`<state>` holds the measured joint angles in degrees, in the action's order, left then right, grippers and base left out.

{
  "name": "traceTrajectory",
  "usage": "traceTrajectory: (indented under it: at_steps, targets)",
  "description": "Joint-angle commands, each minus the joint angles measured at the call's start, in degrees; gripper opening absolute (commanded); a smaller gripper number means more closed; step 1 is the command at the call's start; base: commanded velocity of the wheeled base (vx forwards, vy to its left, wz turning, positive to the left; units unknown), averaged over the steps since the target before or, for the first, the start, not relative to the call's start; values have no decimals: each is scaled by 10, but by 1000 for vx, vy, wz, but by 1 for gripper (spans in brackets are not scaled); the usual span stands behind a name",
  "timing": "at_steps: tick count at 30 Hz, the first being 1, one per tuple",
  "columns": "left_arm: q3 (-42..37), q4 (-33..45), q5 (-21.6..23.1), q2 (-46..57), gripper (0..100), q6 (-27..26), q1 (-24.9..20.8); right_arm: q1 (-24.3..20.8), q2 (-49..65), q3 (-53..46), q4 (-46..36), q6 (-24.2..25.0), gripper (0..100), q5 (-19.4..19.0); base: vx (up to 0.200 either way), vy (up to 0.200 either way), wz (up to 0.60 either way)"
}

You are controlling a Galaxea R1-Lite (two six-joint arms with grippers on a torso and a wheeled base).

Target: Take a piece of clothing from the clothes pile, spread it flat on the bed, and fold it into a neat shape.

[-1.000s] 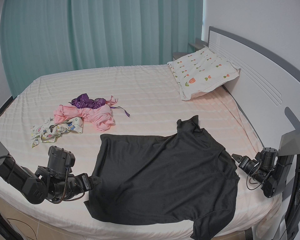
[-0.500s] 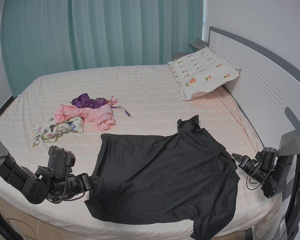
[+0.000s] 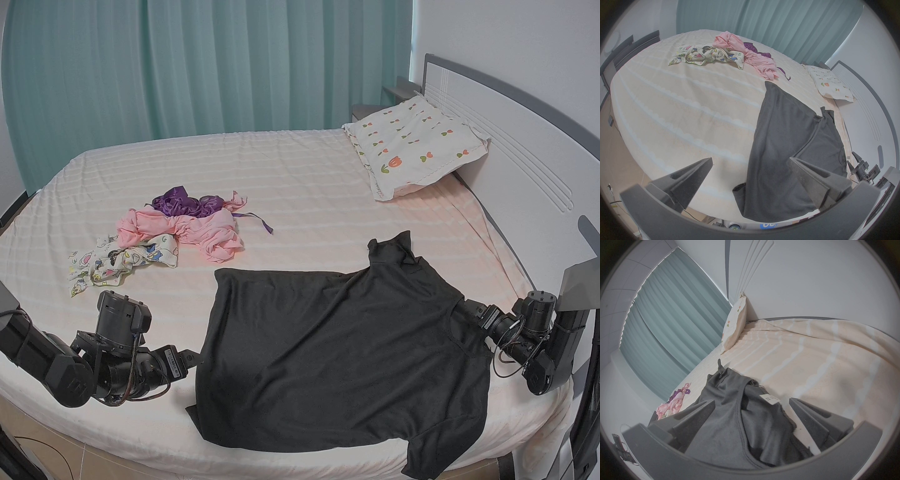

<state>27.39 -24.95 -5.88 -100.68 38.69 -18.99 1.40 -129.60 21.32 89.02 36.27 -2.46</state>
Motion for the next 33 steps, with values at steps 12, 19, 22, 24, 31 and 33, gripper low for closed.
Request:
traceTrajectory:
  at_steps: [12, 19, 22, 24, 31, 33]
  targets:
    - [21, -74, 5, -35, 100, 38, 0, -7, 6, -7, 6, 1, 100, -1, 100, 0, 0]
    - [89, -90, -4, -98, 100, 44, 4, -11, 6, -10, 6, 3, 100, -1, 0, 0, 0]
    - [129, -89, -4, -136, 100, 44, 4, -11, 5, -11, 5, 4, 100, -2, 0, 0, 0]
    - [162, -90, -5, -174, 100, 41, 2, -11, 3, -11, 5, 4, 100, -2, 0, 0, 0]
    - [306, -75, -26, -277, 100, 38, 15, -11, 2, -12, 5, 4, 100, -2, 0, 0, 0]
    - [348, -71, -27, -298, 100, 38, 25, -11, 0, -11, 5, 4, 100, -2, 0, 0, 0]
